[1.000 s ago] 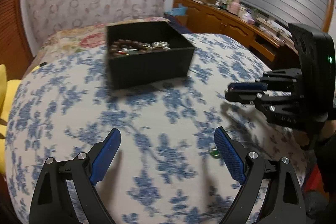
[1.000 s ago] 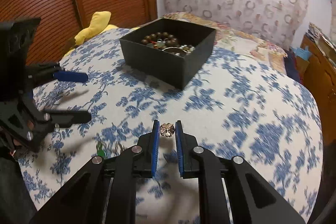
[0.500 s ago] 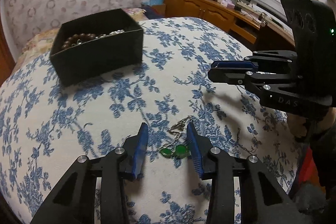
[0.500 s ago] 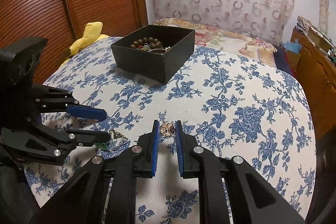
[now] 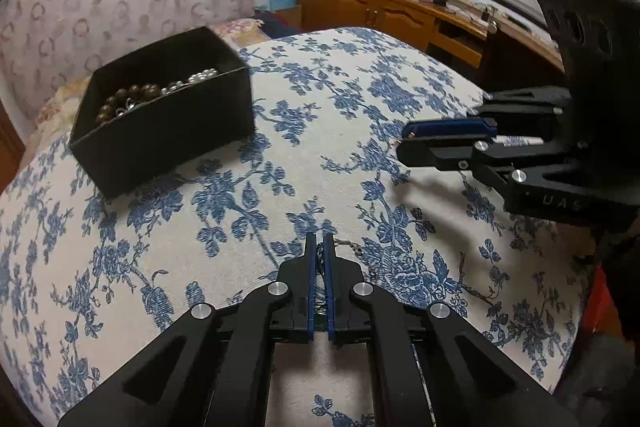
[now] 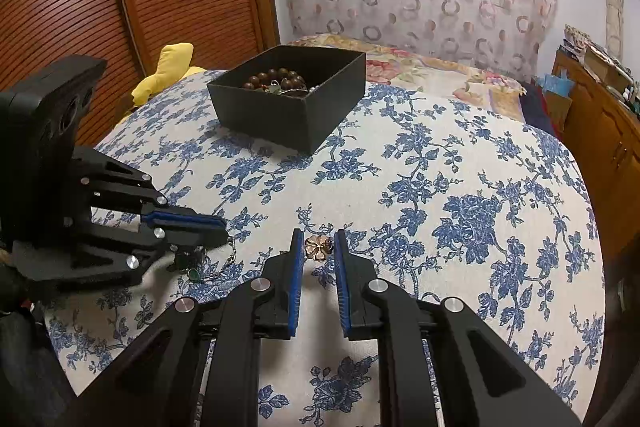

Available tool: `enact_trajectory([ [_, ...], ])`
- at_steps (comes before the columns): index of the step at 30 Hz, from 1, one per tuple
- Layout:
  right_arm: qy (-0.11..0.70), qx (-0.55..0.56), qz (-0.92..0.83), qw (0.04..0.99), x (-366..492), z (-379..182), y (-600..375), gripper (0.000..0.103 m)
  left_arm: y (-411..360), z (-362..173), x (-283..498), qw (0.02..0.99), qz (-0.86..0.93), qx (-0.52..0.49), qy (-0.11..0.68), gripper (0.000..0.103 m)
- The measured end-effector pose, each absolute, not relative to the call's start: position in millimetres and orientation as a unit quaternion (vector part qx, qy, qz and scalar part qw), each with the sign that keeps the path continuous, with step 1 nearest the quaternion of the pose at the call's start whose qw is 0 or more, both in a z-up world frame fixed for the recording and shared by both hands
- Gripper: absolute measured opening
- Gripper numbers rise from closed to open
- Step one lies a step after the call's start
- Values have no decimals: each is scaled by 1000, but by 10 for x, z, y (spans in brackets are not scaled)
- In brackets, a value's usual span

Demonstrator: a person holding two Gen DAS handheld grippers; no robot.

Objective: Organize jewelry
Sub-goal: 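Carry the gold earring with the right tool while the left tool carries the green earrings into the box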

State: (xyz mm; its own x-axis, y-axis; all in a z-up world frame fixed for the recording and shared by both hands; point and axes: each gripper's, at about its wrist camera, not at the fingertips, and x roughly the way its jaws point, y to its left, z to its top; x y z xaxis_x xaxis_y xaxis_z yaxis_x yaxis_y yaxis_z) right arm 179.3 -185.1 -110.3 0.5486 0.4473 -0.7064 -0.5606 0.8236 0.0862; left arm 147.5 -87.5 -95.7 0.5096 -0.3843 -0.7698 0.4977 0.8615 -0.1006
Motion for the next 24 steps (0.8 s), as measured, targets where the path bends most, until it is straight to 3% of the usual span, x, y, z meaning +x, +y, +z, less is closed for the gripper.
enact_trajectory([
  [24, 339, -78, 310, 885, 1891, -741, -1608, 17, -411, -24, 1662, 920, -220, 15, 323, 2],
])
